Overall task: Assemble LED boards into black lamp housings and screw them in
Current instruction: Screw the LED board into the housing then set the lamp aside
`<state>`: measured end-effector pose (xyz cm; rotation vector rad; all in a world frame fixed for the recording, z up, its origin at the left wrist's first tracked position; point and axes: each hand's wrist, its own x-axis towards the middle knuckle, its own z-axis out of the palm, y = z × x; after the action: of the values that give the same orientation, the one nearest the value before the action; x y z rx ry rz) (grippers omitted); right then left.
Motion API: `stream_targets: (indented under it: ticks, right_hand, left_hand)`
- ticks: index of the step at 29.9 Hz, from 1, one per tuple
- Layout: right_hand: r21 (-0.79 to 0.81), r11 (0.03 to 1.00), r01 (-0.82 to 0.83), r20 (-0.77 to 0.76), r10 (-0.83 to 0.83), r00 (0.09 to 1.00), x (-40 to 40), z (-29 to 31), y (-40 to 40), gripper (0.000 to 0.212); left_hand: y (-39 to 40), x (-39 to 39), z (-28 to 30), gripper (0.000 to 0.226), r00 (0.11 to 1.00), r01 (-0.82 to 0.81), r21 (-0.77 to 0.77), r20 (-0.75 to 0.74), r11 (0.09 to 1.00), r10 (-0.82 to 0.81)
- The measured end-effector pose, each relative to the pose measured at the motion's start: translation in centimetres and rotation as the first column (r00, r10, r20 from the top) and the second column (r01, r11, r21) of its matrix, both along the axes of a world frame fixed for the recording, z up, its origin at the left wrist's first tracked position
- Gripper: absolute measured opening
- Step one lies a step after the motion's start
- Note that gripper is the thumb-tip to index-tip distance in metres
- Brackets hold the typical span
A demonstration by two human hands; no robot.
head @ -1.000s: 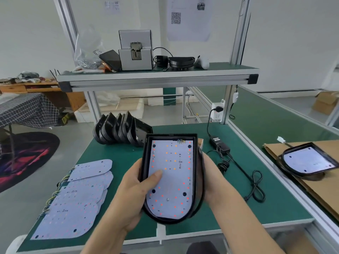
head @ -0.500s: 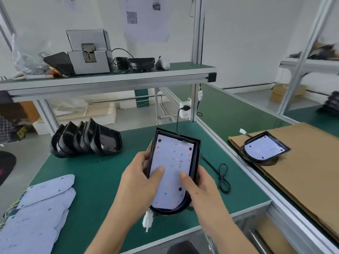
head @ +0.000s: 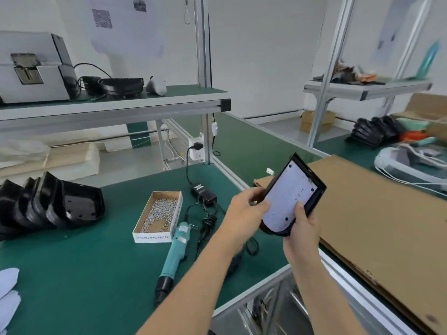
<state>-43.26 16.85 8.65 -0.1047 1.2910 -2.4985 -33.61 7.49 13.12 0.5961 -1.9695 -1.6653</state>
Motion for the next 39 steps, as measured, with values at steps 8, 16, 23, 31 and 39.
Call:
stream_targets:
  ticks: [8, 16, 23, 31, 39]
  right_hand:
    - [-0.086, 0.994, -0.066, 0.208, 0.083, 0.974, -5.3, -0.9, 3.0, 0.042]
    - [-0.118, 0.990, -0.073, 0.237, 0.099, 0.966, -8.7, -2.1, 2.4, 0.032]
    - [-0.020, 1.000, 0.022, 0.307, -0.015, 0.952, -14.6, -4.4, 2.8, 0.034]
    - [0.216, 0.975, 0.049, 0.275, -0.109, 0.955, -16.9, -4.8, 0.6, 0.049]
    - [0.986, 0.124, 0.115, -0.128, 0.099, 0.987, -17.7, -3.6, 0.6, 0.064]
  left_hand:
    - [2.2, -6.7, -2.3, 0.036, 0.993, 0.119, 0.206, -0.049, 0.971, -0.111]
    - [1.8, -3.1, -2.7, 0.039, 0.997, -0.015, 0.057, -0.077, 0.998, 0.020]
    - [-2.5, 7.2, -3.8, 0.022, 0.949, -0.284, -0.052, -0.157, 0.957, 0.273]
    - [-4.8, 15.5, -5.6, 0.028, 0.876, -0.456, -0.033, -0.189, 0.889, 0.443]
    - [-6.5, 21.0, -6.3, 0.042, 0.818, -0.574, -0.146, -0.161, 0.806, 0.553]
